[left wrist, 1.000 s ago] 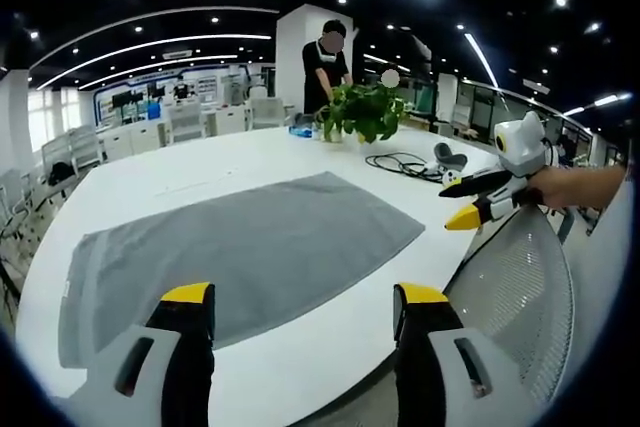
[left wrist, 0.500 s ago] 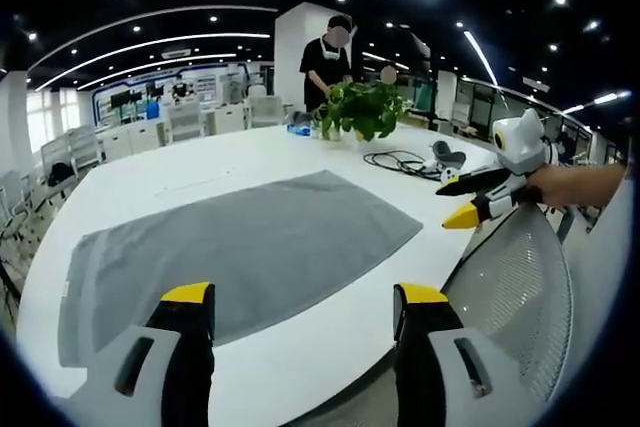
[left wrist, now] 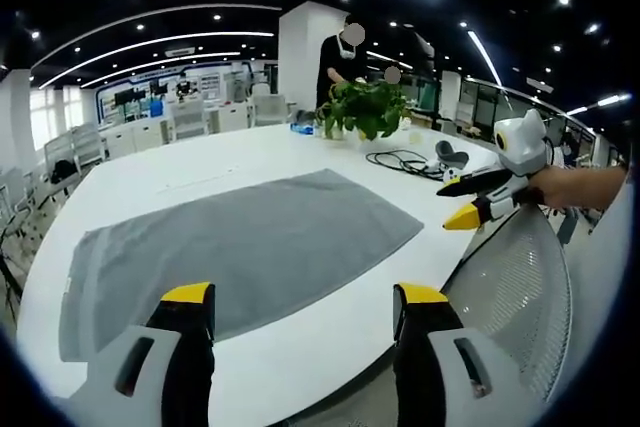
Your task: Fold the towel on the table until its edges align and the towel forms a compact rectangular stack.
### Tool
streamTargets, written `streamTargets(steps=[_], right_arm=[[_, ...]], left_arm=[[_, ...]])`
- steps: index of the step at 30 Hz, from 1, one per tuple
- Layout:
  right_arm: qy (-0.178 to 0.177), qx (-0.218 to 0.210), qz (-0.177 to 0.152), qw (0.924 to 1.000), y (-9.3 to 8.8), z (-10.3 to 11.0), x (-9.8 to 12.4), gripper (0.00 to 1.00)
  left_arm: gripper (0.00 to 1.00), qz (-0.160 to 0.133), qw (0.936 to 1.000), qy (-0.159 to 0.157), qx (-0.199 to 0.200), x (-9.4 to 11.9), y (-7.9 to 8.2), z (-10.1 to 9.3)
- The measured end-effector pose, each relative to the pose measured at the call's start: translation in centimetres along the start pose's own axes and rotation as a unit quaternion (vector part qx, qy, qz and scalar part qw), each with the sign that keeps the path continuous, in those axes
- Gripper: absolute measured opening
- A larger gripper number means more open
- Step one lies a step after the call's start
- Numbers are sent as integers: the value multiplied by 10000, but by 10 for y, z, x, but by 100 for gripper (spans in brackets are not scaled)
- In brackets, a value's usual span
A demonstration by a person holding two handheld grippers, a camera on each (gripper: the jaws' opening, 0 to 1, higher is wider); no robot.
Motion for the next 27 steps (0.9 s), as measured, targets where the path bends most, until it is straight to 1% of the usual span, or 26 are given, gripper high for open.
streamTargets(steps=[14,23,27], right_arm=[[-23,6,15,10000,0,-1,0,60],[-17,6,44,10000,-1,0,0,60],[19,-39,36,10000,-1,0,1,61]], left_arm=[[75,3,9999,-106,-27,-5,2,-6],[74,26,10000,-70,0,-5,-1,-2],[74,58,9999,-101,-10,-5,-2,-3]])
Point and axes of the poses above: the point that each gripper's makers call its tool centre point, and the gripper's own axes: x roughly backward along the fingers, z roughly to its left, y roughly out of its top, the point moved 1 cm from there along x, roughly backward along the fingers, and after that the axes turned 8 degrees about -x, right-handed, at the moved point
